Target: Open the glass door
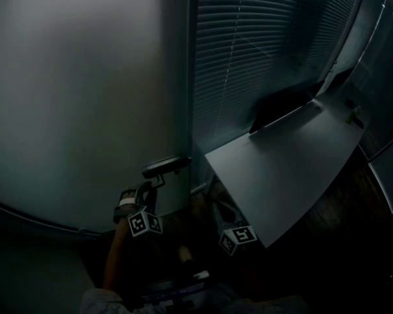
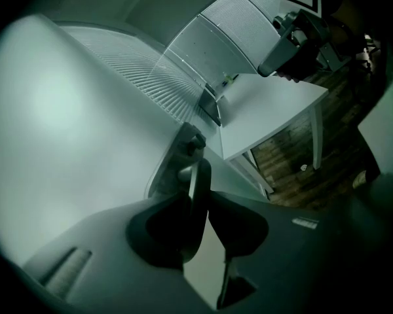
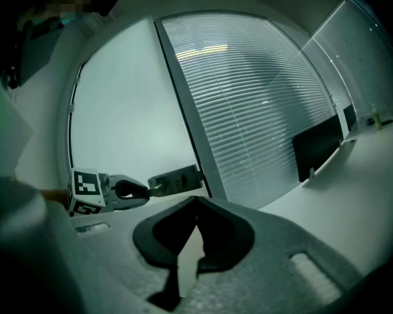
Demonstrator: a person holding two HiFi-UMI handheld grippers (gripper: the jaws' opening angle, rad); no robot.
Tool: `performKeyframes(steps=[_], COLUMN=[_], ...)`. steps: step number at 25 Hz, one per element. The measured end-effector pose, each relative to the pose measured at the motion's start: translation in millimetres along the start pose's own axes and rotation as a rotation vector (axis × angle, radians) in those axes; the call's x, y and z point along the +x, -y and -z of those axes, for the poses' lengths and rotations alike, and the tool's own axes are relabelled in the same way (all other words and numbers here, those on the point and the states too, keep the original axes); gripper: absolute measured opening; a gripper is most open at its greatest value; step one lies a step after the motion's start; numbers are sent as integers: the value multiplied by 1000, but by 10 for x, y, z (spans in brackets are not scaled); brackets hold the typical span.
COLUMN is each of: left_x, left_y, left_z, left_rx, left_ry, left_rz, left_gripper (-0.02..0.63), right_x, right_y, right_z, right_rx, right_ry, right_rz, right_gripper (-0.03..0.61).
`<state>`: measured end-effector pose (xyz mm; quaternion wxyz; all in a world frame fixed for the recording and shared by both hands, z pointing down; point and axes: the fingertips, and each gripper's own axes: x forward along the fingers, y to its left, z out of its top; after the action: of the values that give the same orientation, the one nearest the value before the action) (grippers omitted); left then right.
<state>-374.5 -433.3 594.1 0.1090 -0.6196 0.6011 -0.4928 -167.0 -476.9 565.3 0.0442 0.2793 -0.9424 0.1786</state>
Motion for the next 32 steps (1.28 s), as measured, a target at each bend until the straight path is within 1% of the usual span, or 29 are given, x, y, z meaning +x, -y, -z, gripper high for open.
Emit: performKeyframes(steps=[7, 17, 24, 32], left_x=[2, -79, -55, -131], left_y=[13, -61, 180, 219], left_z=[-5, -73, 16, -42], left_rx=[3, 12, 10, 19], left_ry=[7, 16, 23, 28], left_rz=[1, 14, 13, 16], left_gripper=[117, 115, 115, 115], right_x=[14, 27, -67, -192], right_y=[21, -56, 100, 94], right_z=[46, -80, 128, 140], right_rx=[-21, -12, -28, -31], right_ry=[11, 13, 32, 37], right_rz=[4, 16, 47, 58], right_gripper=[-2, -2, -2, -2])
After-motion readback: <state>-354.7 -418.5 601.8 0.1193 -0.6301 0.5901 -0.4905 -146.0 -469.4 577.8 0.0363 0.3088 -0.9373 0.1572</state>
